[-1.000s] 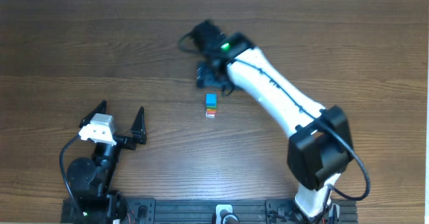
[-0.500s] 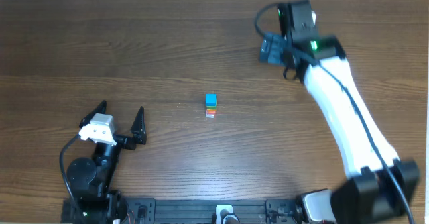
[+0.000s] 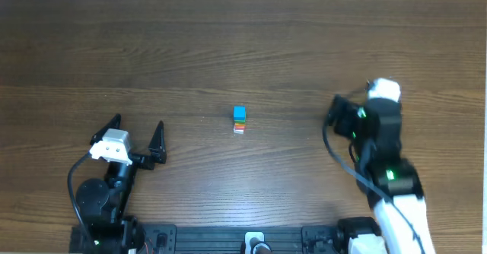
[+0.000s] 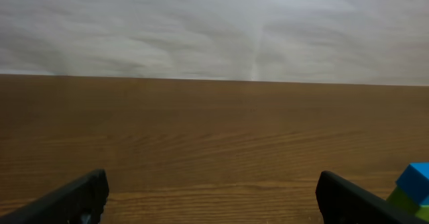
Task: Stack Cubes
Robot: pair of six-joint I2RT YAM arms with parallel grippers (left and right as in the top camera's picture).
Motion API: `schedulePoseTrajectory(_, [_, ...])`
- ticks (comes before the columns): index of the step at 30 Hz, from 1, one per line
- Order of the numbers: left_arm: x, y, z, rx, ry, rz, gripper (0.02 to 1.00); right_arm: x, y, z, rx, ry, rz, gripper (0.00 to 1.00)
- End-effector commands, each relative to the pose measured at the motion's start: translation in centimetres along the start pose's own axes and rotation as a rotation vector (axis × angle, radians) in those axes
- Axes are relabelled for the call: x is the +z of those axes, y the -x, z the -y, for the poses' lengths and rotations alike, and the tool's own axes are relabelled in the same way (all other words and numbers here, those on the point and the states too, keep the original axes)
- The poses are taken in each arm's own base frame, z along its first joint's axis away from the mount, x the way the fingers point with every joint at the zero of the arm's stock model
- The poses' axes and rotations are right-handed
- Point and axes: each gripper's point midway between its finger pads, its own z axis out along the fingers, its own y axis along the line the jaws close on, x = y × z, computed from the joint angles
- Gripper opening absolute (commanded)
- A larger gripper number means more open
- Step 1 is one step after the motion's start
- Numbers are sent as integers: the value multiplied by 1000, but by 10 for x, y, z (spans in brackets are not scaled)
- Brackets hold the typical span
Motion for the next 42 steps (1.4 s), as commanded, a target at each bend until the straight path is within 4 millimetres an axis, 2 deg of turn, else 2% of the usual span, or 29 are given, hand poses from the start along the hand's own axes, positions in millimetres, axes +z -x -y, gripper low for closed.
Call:
schedulePoseTrajectory(1, [0, -3, 1, 14, -8, -1, 1000, -13, -20, -10, -33, 162, 79, 993])
schedulePoseTrajectory(7, [0, -3, 1, 14, -8, -1, 1000, -26, -24, -9, -36, 215, 247, 993])
schedulePoseTrajectory(10, [0, -3, 1, 14, -8, -1, 1000, -26, -37, -6, -29, 237, 290, 991])
schedulePoseTrajectory(16, [0, -3, 1, 14, -8, -1, 1000, -25, -48, -5, -26, 282, 332, 993])
schedulePoseTrajectory(22, [0, -3, 1, 14, -8, -1, 1000, -23, -55, -4, -124, 277, 390, 993])
schedulePoseTrajectory(30, [0, -3, 1, 14, -8, -1, 1000, -25, -49, -3, -171, 264, 439, 993])
schedulePoseTrajectory(35, [0, -3, 1, 14, -8, -1, 1000, -35, -36, -5, -199, 265, 534, 991])
schedulePoseTrajectory(42, [0, -3, 1, 14, -8, -1, 1000, -32, -32, -5, -196, 261, 582, 993])
